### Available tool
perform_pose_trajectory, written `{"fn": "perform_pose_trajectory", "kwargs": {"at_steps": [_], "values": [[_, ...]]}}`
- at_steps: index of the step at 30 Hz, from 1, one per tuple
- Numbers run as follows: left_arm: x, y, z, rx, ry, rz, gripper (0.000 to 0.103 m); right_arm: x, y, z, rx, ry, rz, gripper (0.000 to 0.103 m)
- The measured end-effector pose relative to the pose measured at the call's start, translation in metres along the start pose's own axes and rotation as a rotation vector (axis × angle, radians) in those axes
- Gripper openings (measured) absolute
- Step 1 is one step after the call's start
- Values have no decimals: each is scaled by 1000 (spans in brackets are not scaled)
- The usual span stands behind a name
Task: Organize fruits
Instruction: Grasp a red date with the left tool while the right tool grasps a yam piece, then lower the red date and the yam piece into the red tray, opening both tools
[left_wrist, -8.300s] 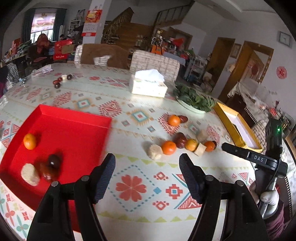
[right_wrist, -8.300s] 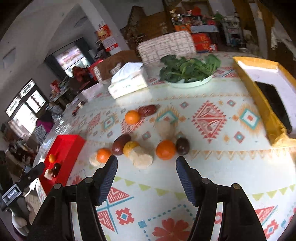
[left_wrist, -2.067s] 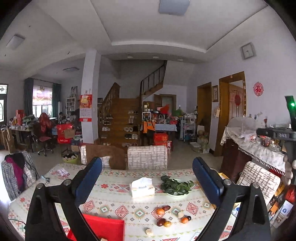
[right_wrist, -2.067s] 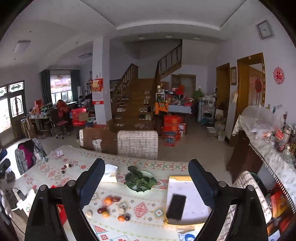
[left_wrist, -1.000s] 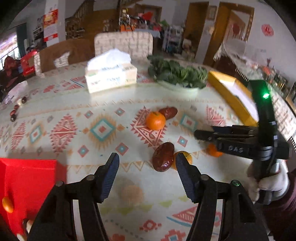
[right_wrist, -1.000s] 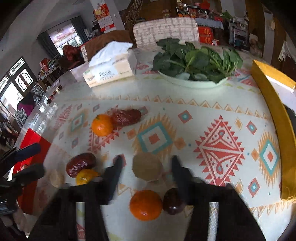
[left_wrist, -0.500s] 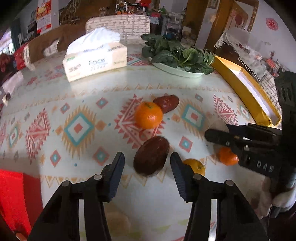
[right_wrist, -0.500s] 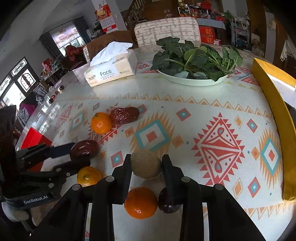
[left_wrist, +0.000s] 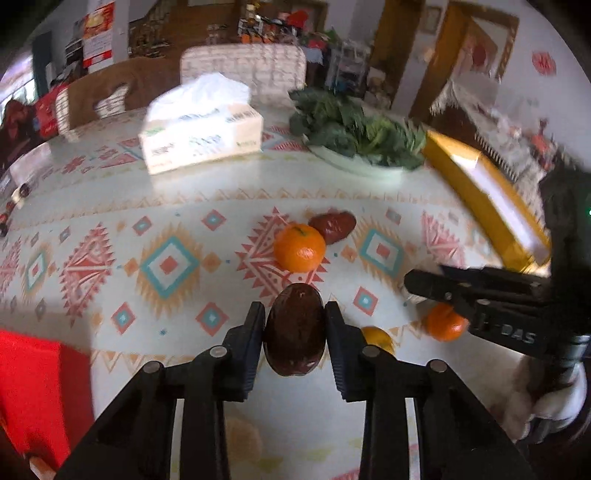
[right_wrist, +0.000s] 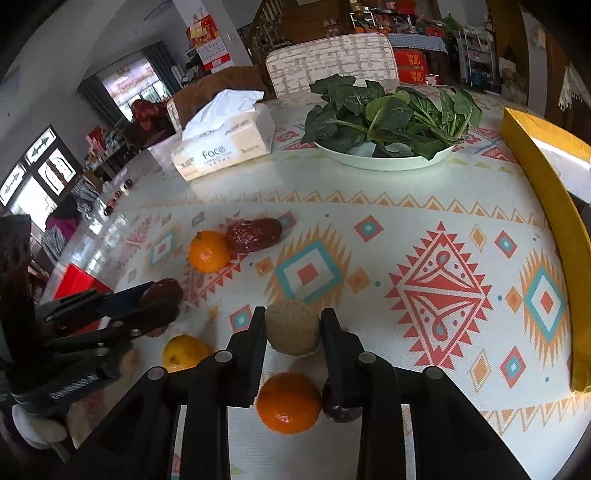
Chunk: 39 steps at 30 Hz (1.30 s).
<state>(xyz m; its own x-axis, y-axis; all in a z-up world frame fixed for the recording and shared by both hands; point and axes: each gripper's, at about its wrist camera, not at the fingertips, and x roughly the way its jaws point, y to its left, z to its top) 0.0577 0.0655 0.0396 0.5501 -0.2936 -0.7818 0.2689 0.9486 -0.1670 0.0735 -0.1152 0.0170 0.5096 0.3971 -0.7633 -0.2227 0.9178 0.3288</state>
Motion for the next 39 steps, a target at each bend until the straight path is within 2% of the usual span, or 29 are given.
{"fn": "perform_pose_trajectory", "kwargs": {"at_steps": [6,9,12,17,19,21,22,23,24,25,26,32,33,34,35,36,39], "values": [[-58,29,-17,-119,-104,-16,32,-8,0,2,17,-28,44,31],[-95,57,-34,-210,-164,-14,32,-15,3,2,29,-44,104,30],[-133,91,-54,-302,-224,11,32,-24,14,4,34,-61,179,30],[-181,145,-92,-418,-284,81,32,-34,42,1,44,-53,240,29],[-191,164,-107,-470,-297,92,32,-40,60,-1,23,-56,241,29],[-199,176,-119,-497,-309,92,32,-47,70,0,6,-88,200,29],[-203,181,-125,-508,-315,88,32,-51,72,1,3,-108,164,39],[-206,184,-131,-513,-321,81,32,-52,72,4,-7,-125,89,49],[-208,186,-135,-514,-326,78,32,-52,71,3,-15,-136,40,73],[-210,188,-139,-514,-331,76,32,-51,70,3,-27,-153,-23,81],[-211,189,-142,-516,-333,74,32,-46,68,3,-48,-151,-78,81],[-210,196,-154,-534,-336,49,32,-1,59,4,-68,-28,-195,79],[-212,196,-155,-536,-342,48,32,7,56,4,-65,-6,-226,73],[-214,197,-157,-537,-345,48,32,11,52,4,-55,6,-236,57],[-216,198,-158,-538,-349,51,32,18,47,5,-32,31,-229,47],[-218,198,-160,-539,-350,54,32,21,46,4,-21,42,-221,31],[-219,204,-163,-547,-348,62,32,20,45,0,-20,30,-217,31]]}}
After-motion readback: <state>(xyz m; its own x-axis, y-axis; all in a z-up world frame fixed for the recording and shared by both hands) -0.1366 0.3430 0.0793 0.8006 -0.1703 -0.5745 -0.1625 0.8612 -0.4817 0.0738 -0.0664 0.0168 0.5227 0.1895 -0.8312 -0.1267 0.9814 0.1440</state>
